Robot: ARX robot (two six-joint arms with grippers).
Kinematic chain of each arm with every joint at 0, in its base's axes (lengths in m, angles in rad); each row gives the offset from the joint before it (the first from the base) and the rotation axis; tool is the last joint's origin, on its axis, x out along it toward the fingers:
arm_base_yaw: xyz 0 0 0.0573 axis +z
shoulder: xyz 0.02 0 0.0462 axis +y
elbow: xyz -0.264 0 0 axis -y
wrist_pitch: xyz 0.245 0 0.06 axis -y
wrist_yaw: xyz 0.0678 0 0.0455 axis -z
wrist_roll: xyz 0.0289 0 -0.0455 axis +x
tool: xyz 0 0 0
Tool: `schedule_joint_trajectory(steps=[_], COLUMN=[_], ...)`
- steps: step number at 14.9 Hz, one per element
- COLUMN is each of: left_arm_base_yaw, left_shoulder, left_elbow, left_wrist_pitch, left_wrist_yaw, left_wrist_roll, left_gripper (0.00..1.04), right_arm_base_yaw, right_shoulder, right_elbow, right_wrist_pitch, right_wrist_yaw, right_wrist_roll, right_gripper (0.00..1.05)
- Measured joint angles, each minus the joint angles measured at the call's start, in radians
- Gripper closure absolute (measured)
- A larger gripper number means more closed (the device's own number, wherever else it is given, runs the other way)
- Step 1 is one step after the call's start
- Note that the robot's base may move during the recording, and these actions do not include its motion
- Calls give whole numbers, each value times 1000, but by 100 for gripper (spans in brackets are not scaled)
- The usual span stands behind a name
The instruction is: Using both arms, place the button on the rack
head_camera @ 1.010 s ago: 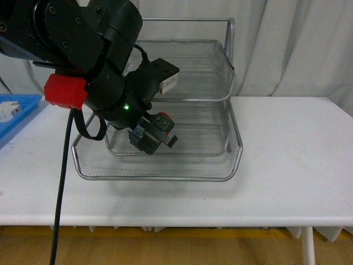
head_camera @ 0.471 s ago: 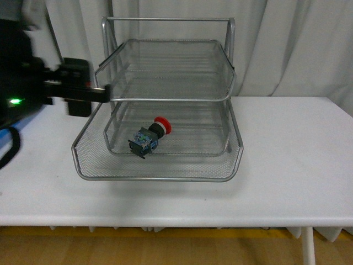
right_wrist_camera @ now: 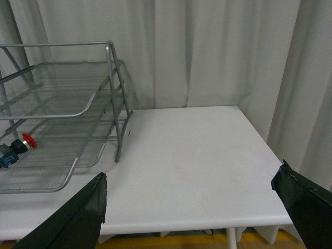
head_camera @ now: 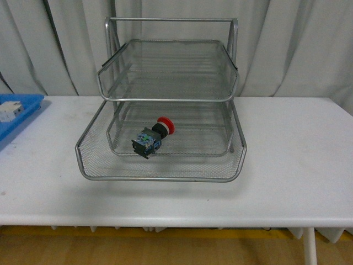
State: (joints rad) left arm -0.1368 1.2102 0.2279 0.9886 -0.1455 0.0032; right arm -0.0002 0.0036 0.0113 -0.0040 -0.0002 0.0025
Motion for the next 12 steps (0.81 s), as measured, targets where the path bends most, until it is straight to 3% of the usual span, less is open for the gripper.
schedule_joint_trajectory(steps=[3, 4, 7, 12], left_arm_base_yaw=[38, 49, 140, 136], left_shoulder=[-129, -134, -292, -566], left_elbow=[-93, -128, -185, -218], left_wrist_pitch=[-65, 1, -133, -361], left_wrist_yaw=[44, 54, 133, 145], left_wrist_roll=[0, 0, 0, 0], left_gripper=[103, 103, 103, 103], right_arm_base_yaw=[0, 0, 0, 0], right_shoulder=[0, 0, 0, 0], right_elbow=[0, 0, 0, 0], right_wrist_pitch=[0, 0, 0, 0], right_wrist_yaw=[0, 0, 0, 0], right_wrist_roll=[0, 0, 0, 0], right_gripper=[6, 6, 6, 6])
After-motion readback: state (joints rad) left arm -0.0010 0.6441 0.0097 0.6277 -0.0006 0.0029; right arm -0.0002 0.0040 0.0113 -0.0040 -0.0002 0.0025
